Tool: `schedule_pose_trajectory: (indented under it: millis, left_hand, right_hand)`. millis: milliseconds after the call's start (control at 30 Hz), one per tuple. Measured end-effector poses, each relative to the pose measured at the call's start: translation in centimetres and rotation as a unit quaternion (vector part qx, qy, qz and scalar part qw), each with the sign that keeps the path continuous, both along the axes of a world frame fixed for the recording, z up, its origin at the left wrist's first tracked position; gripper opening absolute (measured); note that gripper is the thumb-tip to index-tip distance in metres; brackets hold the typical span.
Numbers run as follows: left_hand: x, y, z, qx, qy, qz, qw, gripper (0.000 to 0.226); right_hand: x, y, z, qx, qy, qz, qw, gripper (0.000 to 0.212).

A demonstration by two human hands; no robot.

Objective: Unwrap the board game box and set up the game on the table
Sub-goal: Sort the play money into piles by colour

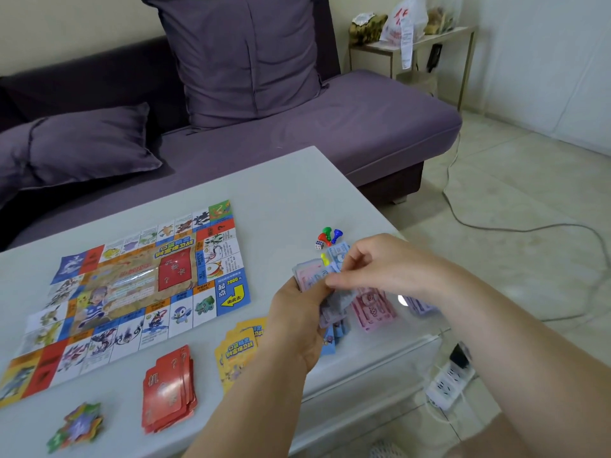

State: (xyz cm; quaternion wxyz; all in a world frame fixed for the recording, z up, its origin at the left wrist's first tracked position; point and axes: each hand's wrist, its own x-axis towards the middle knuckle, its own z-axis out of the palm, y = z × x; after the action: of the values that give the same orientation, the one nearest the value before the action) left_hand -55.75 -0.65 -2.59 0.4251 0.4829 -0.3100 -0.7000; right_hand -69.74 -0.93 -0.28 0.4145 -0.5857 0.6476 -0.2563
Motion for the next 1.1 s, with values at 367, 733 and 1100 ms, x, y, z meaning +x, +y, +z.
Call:
schedule_pose_trajectory:
  millis: [367, 733, 1100]
  left_hand:
    - [0.7, -0.8, 0.1, 0.053, 0.107, -0.003, 0.993, 0.027]
    - [1.8, -2.2, -0.4, 0.026, 0.013, 0.067, 0.997, 0.015]
    - [-0.4, -0.6, 0.7, 0.015, 0.069, -0.002, 0.998, 0.018]
  right_hand:
    - [-0.1, -2.3, -1.7, 0.003, -0.046, -0.031, 0.998, 0.020]
    - [0.1, -5.3, -3.3, -0.086, 0.116, -0.152, 0.978, 0.044]
    - [0.0, -1.0, -0.2, -0.074, 0.015, -0.054, 0.996, 0.021]
